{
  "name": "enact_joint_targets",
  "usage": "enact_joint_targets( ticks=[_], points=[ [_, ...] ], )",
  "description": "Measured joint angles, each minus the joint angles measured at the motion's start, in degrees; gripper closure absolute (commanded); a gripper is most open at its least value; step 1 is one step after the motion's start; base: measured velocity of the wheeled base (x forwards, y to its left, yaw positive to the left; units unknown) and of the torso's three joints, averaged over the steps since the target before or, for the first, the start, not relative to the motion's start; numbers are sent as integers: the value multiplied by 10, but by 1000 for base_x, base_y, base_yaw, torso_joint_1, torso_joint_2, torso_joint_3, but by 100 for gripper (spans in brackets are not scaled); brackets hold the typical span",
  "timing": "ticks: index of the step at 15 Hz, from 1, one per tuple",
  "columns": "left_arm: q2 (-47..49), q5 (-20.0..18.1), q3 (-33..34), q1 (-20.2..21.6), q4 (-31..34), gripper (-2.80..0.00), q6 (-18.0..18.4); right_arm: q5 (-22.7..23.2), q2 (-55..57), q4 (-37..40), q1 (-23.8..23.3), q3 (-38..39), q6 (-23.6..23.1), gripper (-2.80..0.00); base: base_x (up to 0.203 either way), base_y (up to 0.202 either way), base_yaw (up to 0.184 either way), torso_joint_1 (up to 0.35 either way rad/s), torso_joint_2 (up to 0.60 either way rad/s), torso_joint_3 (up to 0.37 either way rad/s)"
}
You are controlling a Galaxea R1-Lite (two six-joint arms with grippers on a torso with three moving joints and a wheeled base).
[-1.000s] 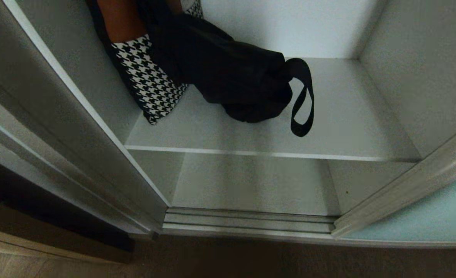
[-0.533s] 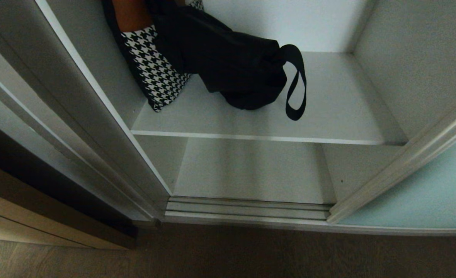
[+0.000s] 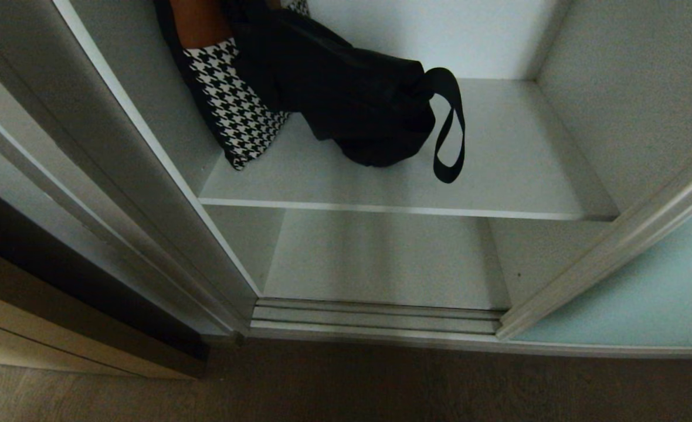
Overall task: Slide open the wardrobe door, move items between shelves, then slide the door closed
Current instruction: Close the door
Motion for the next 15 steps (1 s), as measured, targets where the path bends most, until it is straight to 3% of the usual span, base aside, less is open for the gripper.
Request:
enact_joint_targets(
  ticks=[6, 8, 15],
  points=[
    [0, 0, 0, 0, 0, 0, 0, 1, 6, 27, 0, -25, -13, 0, 0, 0, 0, 0, 0, 0],
    [0, 0, 0, 0, 0, 0, 0, -1, 32, 24, 1, -84, -7, 0, 0, 0, 0, 0, 0, 0],
    [0, 0, 0, 0, 0, 0, 0, -17, 231, 56, 0, -406, 31, 0, 0, 0, 0, 0, 0, 0]
  ],
)
